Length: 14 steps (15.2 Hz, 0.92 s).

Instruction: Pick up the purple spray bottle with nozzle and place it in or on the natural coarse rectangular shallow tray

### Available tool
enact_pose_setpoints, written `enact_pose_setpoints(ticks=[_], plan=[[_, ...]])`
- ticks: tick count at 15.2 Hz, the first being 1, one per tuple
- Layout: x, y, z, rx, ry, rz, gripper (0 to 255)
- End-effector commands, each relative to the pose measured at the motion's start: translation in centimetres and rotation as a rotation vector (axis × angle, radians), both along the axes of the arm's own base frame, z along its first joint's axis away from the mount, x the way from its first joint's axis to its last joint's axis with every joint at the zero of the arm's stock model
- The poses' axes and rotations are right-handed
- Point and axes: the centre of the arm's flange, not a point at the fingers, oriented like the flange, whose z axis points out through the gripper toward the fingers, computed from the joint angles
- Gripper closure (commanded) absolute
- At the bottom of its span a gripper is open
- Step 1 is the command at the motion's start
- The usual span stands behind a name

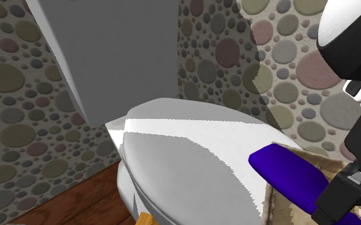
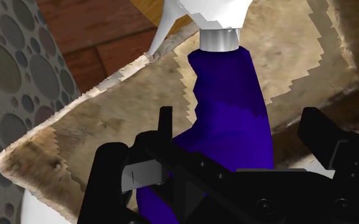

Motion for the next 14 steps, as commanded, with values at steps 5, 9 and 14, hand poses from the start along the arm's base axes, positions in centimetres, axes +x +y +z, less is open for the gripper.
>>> enact_pose_setpoints(ticks=[5,9,14], plan=[[0.2,-0.2,3.9,0.000,0.000,0.000,0],[0.3,-0.3,5.0,0.000,0.000,0.000,0],[0.3,-0.3,5.0,0.000,0.000,0.000,0]])
